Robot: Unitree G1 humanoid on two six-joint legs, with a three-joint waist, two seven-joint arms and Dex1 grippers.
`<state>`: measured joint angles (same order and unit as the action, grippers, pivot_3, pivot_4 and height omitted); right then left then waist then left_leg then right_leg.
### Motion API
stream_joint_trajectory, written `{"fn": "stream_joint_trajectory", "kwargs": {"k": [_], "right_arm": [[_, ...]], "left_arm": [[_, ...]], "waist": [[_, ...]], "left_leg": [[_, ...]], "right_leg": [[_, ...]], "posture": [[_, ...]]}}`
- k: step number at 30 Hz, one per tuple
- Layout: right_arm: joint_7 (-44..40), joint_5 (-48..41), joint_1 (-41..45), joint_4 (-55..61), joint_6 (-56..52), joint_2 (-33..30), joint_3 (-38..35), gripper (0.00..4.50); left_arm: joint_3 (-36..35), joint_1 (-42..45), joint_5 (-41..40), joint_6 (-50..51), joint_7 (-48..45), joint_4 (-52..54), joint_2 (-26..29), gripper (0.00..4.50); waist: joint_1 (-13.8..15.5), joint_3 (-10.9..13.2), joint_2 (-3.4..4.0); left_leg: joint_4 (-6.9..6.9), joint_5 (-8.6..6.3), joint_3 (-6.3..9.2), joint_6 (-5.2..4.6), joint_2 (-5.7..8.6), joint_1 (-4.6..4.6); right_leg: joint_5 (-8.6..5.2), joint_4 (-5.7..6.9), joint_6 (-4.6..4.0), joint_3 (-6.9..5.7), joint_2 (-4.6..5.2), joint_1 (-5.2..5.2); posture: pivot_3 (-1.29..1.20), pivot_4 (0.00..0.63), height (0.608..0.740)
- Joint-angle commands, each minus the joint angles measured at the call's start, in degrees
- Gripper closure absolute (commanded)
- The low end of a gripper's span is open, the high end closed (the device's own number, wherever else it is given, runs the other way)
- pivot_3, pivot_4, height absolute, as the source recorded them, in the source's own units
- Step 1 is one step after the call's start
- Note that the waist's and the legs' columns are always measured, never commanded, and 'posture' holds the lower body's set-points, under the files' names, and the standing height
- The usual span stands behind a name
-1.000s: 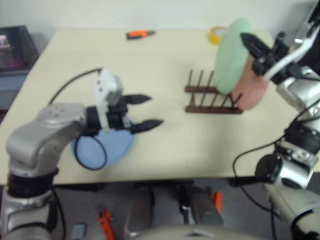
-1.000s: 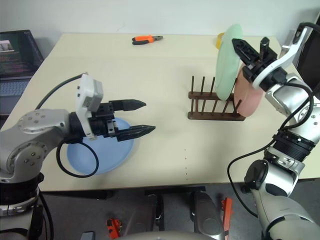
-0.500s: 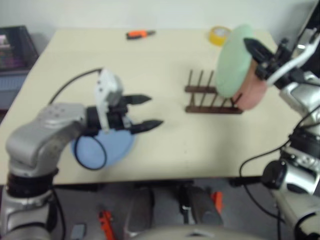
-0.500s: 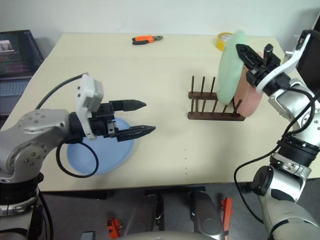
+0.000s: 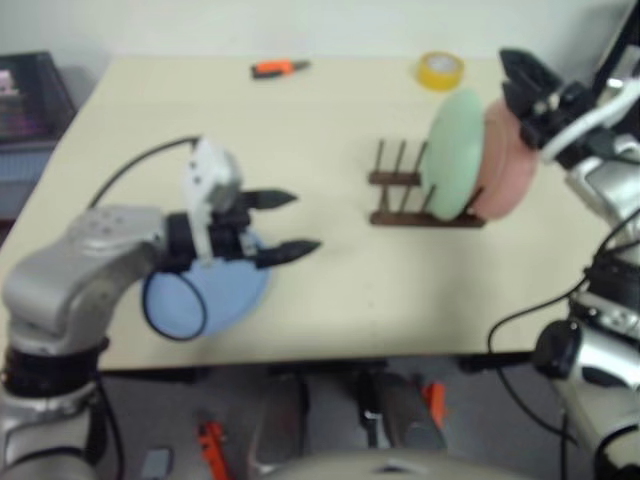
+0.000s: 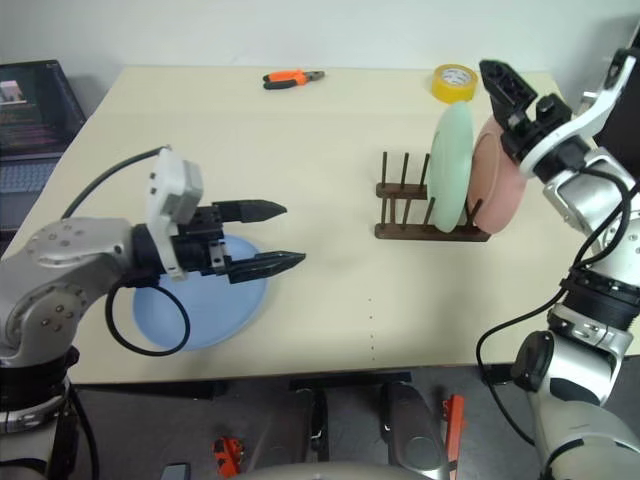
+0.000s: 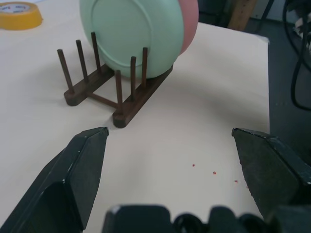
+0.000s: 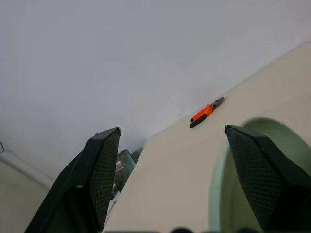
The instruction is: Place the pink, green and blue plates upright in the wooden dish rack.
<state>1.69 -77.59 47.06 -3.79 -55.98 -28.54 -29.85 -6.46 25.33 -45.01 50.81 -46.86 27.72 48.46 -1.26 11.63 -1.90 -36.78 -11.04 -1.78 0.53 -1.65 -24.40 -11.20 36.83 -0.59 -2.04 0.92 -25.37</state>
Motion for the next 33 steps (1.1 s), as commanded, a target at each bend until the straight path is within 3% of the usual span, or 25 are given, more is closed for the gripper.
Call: {"fn": "stream_joint_trajectory", "kwargs": {"k": [1, 6, 11, 15, 20, 27, 33], "right_arm": [[-6.7, 1.0, 4.9, 4.0, -0.7, -5.0, 2.7, 0.68], [-20.3, 1.7, 9.2, 7.6, -3.2, -12.3, 7.6, 0.68], [-28.5, 0.5, 8.7, 12.2, -4.1, -10.3, 12.5, 0.68], [-31.0, 6.0, 7.2, 13.2, -2.8, -7.4, 18.4, 0.68], [-38.8, 15.0, 3.2, 18.8, -1.4, -9.0, 27.8, 0.68], [-42.7, 23.1, 1.3, 21.3, 0.1, -8.9, 33.1, 0.68], [-44.1, 25.8, 1.4, 22.1, -0.3, -7.7, 34.2, 0.68]], "left_arm": [[-6.9, -0.6, 0.6, -0.8, 0.7, -0.7, 3.4, 0.00], [-17.6, -7.2, 2.7, 0.5, -0.4, -4.2, 10.8, 0.00], [-23.0, -17.1, 7.6, 1.2, -0.6, -7.8, 15.5, 0.00], [-22.9, -19.6, 7.1, -0.4, -1.3, -7.9, 13.1, 0.00], [-20.3, -19.8, 11.7, -2.6, 2.1, -13.5, 10.8, 0.00], [-21.0, -22.7, 15.0, -2.3, 6.2, -16.5, 7.5, 0.00], [-15.4, -22.2, 18.8, 0.3, 10.7, -20.6, 5.2, 0.00]], "waist": [[-0.1, 0.0, 0.01], [-0.3, 0.0, 0.02], [-0.3, 0.0, -0.01], [-0.2, 0.0, -0.02], [0.5, 0.0, -0.02], [0.9, 0.0, -0.04], [1.1, 0.0, -0.05]], "left_leg": [[0.01, 0.00, 0.01, 0.00, 0.00, -0.03], [0.23, -0.01, 0.00, 0.01, -0.02, -0.04], [0.62, -0.01, -0.02, 0.01, -0.08, 0.08], [0.65, -0.01, 0.04, 0.02, -0.14, 0.11], [0.66, -0.01, 0.01, 0.03, -0.11, 0.03], [0.66, -0.01, -0.05, 0.03, -0.13, -0.14], [0.66, -0.01, 0.00, 0.03, -0.16, -0.14]], "right_leg": [[-0.02, 0.01, -0.04, -0.01, 0.00, -0.05], [-0.22, -0.02, -0.34, -0.03, 0.01, -0.17], [-0.24, -0.09, -0.35, -0.03, 0.19, -0.21], [-0.36, -0.07, -0.56, -0.10, 0.22, -0.22], [-0.37, -0.10, -0.58, -0.10, 0.26, -0.28], [-0.22, -0.07, -0.32, -0.08, 0.26, -0.49], [-0.23, 0.03, -0.35, -0.15, 0.24, -0.53]], "posture": [[0.00, 0.150, 0.740], [0.00, 0.150, 0.740], [0.00, 0.150, 0.740], [0.00, 0.150, 0.740], [0.00, 0.150, 0.740], [0.00, 0.150, 0.740], [0.00, 0.150, 0.740]]}}
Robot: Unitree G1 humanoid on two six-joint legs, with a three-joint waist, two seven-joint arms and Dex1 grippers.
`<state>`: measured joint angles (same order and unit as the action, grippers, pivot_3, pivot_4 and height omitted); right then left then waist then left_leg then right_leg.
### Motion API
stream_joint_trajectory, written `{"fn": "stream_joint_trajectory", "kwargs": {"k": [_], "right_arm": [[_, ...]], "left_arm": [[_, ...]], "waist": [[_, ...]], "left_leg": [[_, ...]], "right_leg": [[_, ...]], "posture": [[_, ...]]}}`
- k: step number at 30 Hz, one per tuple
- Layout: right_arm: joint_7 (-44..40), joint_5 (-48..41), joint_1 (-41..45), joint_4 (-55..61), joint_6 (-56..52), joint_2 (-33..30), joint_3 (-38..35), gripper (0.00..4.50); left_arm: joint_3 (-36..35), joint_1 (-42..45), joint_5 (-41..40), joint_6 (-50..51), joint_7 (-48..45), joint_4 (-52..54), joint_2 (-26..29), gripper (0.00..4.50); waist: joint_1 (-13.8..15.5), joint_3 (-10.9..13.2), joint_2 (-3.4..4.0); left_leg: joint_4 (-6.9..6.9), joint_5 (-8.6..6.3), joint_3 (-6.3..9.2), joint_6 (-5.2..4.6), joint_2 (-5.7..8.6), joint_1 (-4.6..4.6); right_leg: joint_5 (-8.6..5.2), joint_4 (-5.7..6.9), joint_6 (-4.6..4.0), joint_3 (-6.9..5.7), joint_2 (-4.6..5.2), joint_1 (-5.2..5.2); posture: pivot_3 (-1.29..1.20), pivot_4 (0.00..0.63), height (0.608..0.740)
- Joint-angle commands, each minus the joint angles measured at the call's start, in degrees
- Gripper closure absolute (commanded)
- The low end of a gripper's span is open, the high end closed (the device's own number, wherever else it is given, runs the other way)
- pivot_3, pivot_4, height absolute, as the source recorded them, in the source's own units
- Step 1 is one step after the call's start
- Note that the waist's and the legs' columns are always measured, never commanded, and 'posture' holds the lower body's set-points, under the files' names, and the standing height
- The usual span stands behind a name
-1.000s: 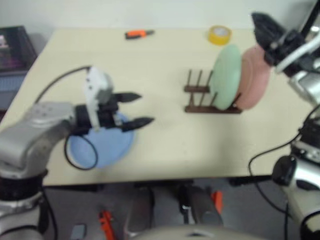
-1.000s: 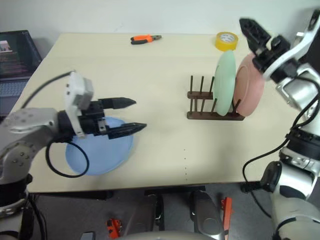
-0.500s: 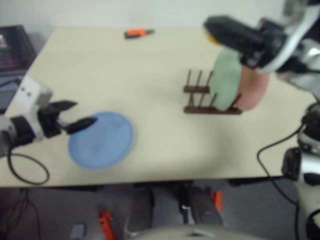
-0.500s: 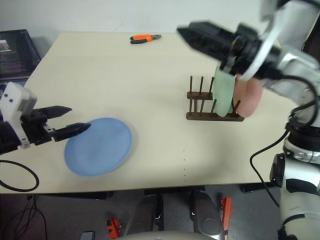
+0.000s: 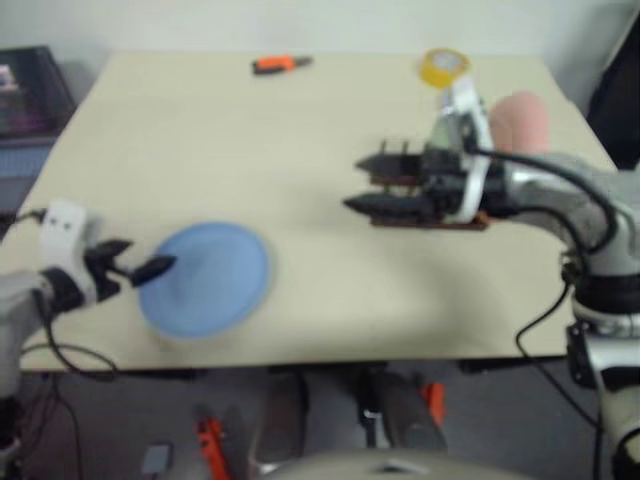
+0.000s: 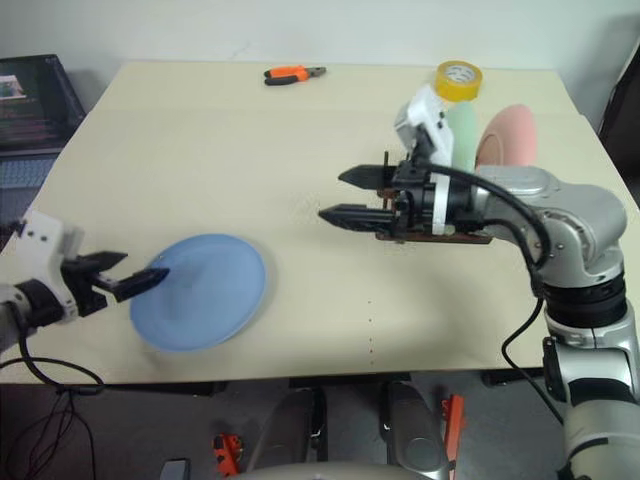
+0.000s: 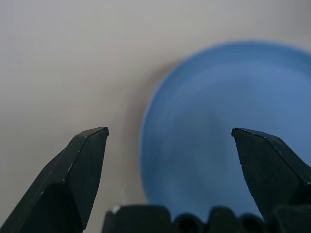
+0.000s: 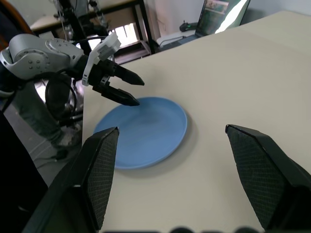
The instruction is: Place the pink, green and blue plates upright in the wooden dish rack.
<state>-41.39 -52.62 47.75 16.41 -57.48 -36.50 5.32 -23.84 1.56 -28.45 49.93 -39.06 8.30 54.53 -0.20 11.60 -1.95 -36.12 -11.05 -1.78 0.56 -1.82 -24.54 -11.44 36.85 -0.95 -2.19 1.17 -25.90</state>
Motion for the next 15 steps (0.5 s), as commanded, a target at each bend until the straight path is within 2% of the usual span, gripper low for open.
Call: {"fn": "stream_joint_trajectory", "kwargs": {"k": [1, 10, 15], "right_arm": [[-1.1, 1.1, 0.8, 2.0, 1.0, 0.4, -1.0, 0.68], [-2.1, 2.9, 1.2, 3.3, 0.0, 0.2, -0.7, 0.68], [-3.8, 6.1, 1.5, 4.3, 1.0, -0.8, 1.7, 0.64]], "left_arm": [[2.8, 2.3, 2.8, 1.6, 3.9, -2.0, -1.5, 0.00], [7.5, 8.0, 4.1, 1.9, 6.8, -5.5, -7.2, 0.00], [6.0, 12.0, 2.4, 3.6, 9.4, -3.8, -11.7, 1.58]], "waist": [[0.1, 0.0, 0.00], [0.2, -0.1, -0.15], [0.3, -0.1, -0.18]], "left_leg": [[0.00, 0.00, 0.01, 0.00, 0.01, 0.01], [-0.03, 0.00, -0.05, 0.00, 0.04, 0.01], [-0.09, 0.01, -0.02, 0.00, 0.05, 0.05]], "right_leg": [[0.00, 0.01, 0.00, 0.01, 0.00, 0.01], [0.04, 0.01, 0.06, 0.05, 0.03, 0.04], [0.06, 0.07, 0.08, 0.01, 0.03, 0.12]], "posture": [[0.00, 0.150, 0.740], [0.00, 0.150, 0.740], [0.00, 0.150, 0.740]]}}
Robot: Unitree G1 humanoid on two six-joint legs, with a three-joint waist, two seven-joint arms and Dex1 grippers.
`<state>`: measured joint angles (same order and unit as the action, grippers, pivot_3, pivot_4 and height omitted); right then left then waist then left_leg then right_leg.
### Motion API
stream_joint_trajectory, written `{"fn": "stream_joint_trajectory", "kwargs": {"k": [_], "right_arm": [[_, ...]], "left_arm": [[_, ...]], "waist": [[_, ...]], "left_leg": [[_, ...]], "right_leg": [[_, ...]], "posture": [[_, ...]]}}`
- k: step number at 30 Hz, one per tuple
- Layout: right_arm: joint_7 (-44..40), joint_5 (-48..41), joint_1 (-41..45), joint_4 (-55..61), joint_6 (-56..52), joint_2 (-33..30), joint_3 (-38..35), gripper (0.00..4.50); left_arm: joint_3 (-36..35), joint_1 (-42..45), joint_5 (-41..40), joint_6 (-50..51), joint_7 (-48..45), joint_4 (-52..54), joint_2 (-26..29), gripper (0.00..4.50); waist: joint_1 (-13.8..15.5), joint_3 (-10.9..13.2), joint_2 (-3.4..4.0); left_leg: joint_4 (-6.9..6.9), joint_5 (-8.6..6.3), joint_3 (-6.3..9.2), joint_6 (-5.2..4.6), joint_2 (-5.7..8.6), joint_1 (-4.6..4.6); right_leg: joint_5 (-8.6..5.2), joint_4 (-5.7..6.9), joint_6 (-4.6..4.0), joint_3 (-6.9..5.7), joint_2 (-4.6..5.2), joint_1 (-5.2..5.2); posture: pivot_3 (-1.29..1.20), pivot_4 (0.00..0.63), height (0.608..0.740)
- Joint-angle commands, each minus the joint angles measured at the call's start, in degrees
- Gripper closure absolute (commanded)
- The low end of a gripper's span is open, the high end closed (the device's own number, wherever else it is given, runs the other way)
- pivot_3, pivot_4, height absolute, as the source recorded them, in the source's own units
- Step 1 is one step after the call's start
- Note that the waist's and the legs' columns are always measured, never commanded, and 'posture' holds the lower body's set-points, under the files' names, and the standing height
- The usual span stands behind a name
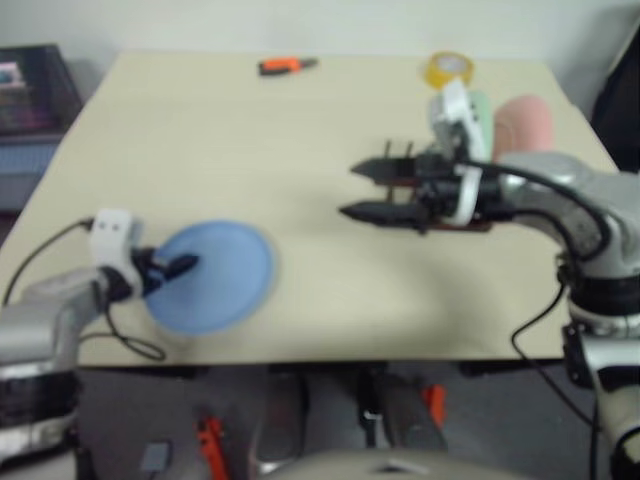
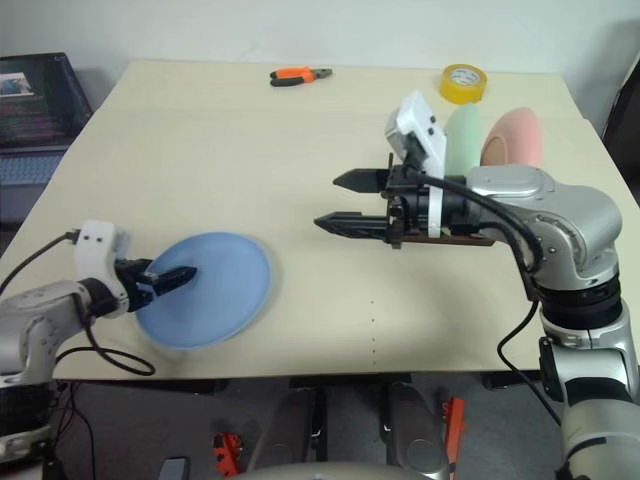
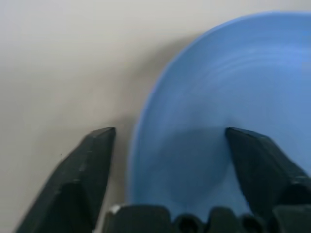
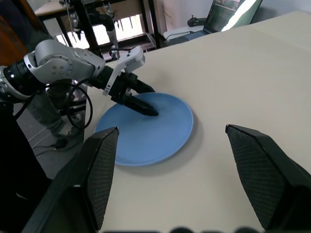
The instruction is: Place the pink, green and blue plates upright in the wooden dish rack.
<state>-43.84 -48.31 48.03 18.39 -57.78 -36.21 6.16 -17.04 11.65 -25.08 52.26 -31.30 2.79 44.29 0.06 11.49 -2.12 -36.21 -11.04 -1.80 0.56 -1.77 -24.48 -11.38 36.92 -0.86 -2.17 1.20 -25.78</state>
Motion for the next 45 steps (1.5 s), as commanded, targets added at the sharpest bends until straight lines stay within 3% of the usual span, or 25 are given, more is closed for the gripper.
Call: {"fn": "stream_joint_trajectory", "kwargs": {"k": [1, 8, 14, 19, 39, 42, 45], "right_arm": [[-1.7, 2.8, 1.3, 2.3, 1.7, -1.2, 1.4, 0.64], [-3.9, 14.0, 3.2, -0.8, 10.4, 1.7, 8.6, 0.64], [-5.0, 23.7, 6.7, -6.4, 20.2, 9.5, 15.3, 0.64], [-5.8, 32.1, 6.7, -10.7, 28.5, 13.9, 20.6, 0.64], [-0.9, 50.0, 3.1, -22.0, 41.1, 24.8, 25.4, 0.64], [-0.6, 50.9, 3.1, -23.2, 42.0, 25.4, 24.6, 1.30], [-0.8, 51.5, 3.1, -23.6, 42.7, 25.6, 24.2, 2.38]], "left_arm": [[-1.1, 2.8, -1.1, 1.7, 2.3, 1.9, -2.1, 2.00], [-4.5, 15.0, -1.0, 5.2, 12.2, 2.0, -6.5, 4.47], [-1.7, 26.3, -0.5, 7.6, 15.3, 2.0, -6.2, 4.47], [1.3, 30.5, -0.6, 8.7, 12.7, 2.5, -3.9, 4.47], [0.4, 35.4, -5.4, 18.2, 11.0, 10.7, -3.3, 4.47], [0.0, 35.3, -5.4, 18.8, 11.0, 10.8, -3.4, 4.50], [-0.1, 35.2, -5.6, 19.0, 11.1, 10.8, -3.3, 4.50]], "waist": [[0.0, 0.0, -0.02], [-0.1, -0.1, -0.14], [-0.4, -0.1, -0.15], [-0.3, -0.1, -0.15], [-0.4, -0.1, -0.16], [-0.4, -0.1, -0.16], [-0.4, -0.1, -0.16]], "left_leg": [[-0.02, 0.00, 0.00, 0.00, 0.00, 0.00], [-0.23, 0.00, -0.01, 0.00, 0.00, -0.06], [-0.40, 0.01, -0.02, 0.01, 0.00, -0.08], [-0.47, 0.01, -0.03, 0.02, 0.07, -0.10], [-0.72, 0.02, 0.10, 0.03, 0.05, -0.12], [-0.72, 0.02, 0.11, 0.03, 0.05, -0.12], [-0.73, 0.02, 0.11, 0.03, 0.05, -0.12]], "right_leg": [[0.01, 0.01, 0.01, -0.01, 0.00, 0.01], [0.09, 0.03, 0.14, -0.06, -0.06, 0.06], [0.17, 0.07, 0.27, 0.00, -0.12, 0.08], [0.20, 0.05, 0.32, 0.03, -0.12, 0.10], [0.26, 0.15, 0.38, 0.02, -0.07, 0.17], [0.26, 0.16, 0.38, 0.02, -0.07, 0.18], [0.26, 0.16, 0.38, 0.02, -0.08, 0.18]], "posture": [[0.00, 0.150, 0.740], [0.00, 0.150, 0.740], [0.00, 0.150, 0.740], [0.00, 0.150, 0.740], [0.00, 0.150, 0.740], [0.00, 0.150, 0.740], [0.00, 0.150, 0.740]]}}
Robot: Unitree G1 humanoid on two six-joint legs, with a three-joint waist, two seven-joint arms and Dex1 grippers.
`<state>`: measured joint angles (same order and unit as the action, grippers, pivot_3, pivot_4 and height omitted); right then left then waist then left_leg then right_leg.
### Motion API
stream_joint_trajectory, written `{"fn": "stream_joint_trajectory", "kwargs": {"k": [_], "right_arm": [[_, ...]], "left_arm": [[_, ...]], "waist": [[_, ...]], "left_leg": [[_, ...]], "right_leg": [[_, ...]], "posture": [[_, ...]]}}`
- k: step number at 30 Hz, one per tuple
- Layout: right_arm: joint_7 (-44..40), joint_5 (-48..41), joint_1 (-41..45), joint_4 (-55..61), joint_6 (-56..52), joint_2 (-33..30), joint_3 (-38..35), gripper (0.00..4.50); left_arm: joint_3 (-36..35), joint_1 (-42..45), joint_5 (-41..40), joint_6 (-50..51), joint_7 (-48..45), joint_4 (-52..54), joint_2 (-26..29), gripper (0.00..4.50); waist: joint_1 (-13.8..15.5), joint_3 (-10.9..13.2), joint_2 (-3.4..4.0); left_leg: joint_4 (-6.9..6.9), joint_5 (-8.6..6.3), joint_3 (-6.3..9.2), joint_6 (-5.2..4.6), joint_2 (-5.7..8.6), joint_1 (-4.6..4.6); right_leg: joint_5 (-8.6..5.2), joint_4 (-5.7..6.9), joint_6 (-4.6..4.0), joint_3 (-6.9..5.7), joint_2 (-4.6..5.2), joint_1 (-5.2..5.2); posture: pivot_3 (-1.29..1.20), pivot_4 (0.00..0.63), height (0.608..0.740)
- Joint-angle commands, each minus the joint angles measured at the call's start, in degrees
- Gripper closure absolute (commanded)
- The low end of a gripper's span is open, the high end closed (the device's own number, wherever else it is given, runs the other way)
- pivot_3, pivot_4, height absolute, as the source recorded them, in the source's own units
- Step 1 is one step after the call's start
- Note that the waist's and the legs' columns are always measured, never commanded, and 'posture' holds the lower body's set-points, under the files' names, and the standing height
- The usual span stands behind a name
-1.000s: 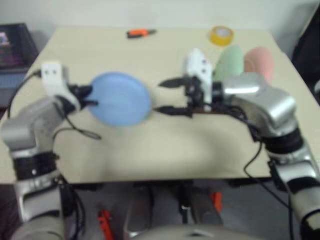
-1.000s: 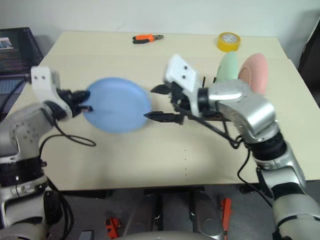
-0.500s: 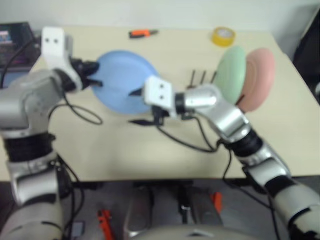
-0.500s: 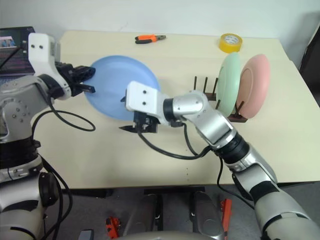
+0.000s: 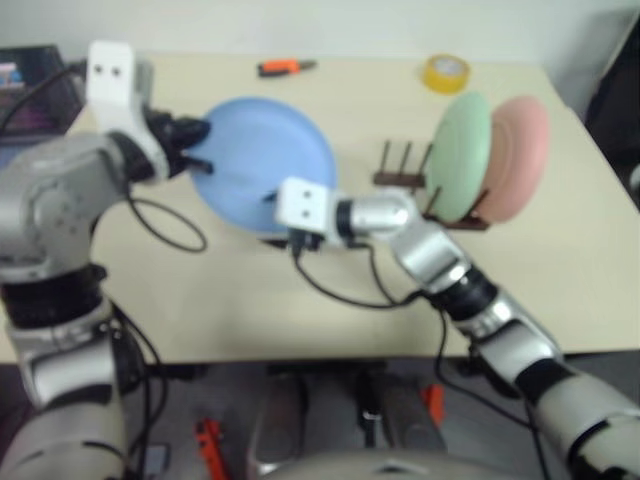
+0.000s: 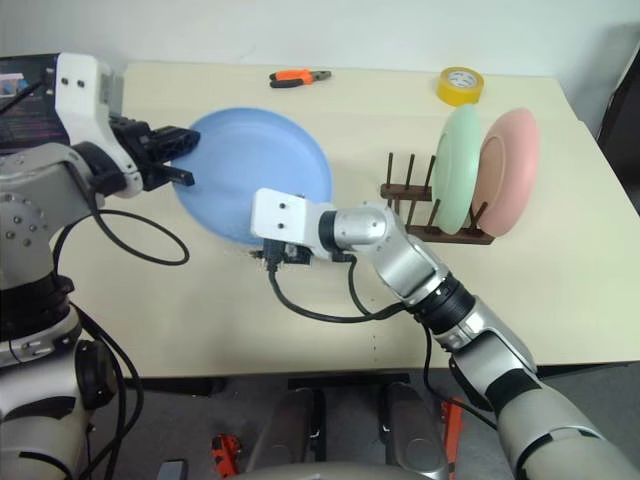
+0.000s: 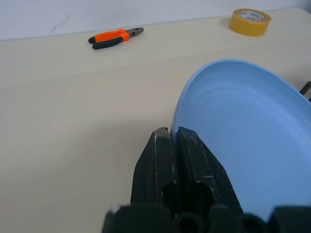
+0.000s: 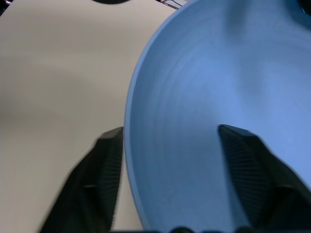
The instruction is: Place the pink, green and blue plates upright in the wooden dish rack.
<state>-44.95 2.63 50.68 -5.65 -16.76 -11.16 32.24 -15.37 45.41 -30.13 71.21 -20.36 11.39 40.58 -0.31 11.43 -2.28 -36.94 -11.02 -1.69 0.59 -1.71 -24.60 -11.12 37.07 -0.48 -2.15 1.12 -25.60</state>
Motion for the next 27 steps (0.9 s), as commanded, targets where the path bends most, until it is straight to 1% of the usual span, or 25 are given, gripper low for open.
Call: {"fn": "stream_joint_trajectory", "kwargs": {"k": [1, 6, 7, 17, 21, 27], "right_arm": [[0.2, 0.6, 0.4, 0.4, 1.7, 0.6, -2.0, 2.73], [0.4, 1.3, 0.5, 0.3, 2.1, 0.6, -2.6, 4.38], [0.3, 1.4, 0.5, 0.3, 2.2, 0.6, -2.7, 4.49], [0.7, 1.1, 0.4, 0.8, 3.9, 0.6, -3.8, 4.49], [0.5, 0.7, 0.4, 0.8, 4.5, 0.9, -4.1, 4.50], [0.1, 1.1, 0.1, 0.7, 5.0, 1.2, -4.1, 4.50]], "left_arm": [[-1.8, 1.5, -0.6, 0.0, 0.2, 2.1, 0.4, 4.50], [-1.7, 1.4, -0.5, -0.2, 0.4, 2.0, 0.3, 4.50], [-1.7, 1.4, -0.4, -0.2, 0.4, 2.0, 0.2, 4.50], [0.0, 1.2, -0.3, -0.2, -0.7, 3.1, 0.9, 4.50], [-1.0, 1.7, -0.5, -0.1, -0.6, 2.4, 1.0, 3.42], [-1.7, 1.7, -0.9, -0.5, -1.4, 2.9, 2.2, 1.30]], "waist": [[0.0, 0.0, 0.00], [0.0, 0.0, 0.00], [0.0, 0.0, 0.00], [0.0, 0.0, 0.00], [0.0, 0.0, 0.00], [0.0, 0.0, 0.00]], "left_leg": [[0.00, 0.00, 0.00, 0.00, 0.00, 0.00], [0.00, 0.00, 0.00, 0.00, 0.00, 0.00], [0.00, 0.00, 0.00, 0.00, 0.00, 0.00], [0.00, 0.00, 0.01, 0.00, 0.00, 0.01], [-0.01, 0.00, 0.01, 0.00, 0.00, 0.01], [-0.01, 0.00, 0.01, 0.00, 0.01, 0.02]], "right_leg": [[0.00, 0.00, 0.00, 0.00, 0.00, 0.00], [0.00, 0.01, 0.00, 0.00, 0.00, 0.00], [0.00, 0.01, 0.00, 0.00, 0.00, 0.00], [0.00, 0.00, 0.00, 0.00, 0.00, 0.01], [0.01, 0.01, 0.00, 0.00, 0.00, 0.01], [0.01, 0.01, 0.00, 0.01, 0.01, 0.04]], "posture": [[0.00, 0.150, 0.740], [0.00, 0.150, 0.740], [0.00, 0.150, 0.740], [0.00, 0.150, 0.740], [0.00, 0.150, 0.740], [0.00, 0.150, 0.740]]}}
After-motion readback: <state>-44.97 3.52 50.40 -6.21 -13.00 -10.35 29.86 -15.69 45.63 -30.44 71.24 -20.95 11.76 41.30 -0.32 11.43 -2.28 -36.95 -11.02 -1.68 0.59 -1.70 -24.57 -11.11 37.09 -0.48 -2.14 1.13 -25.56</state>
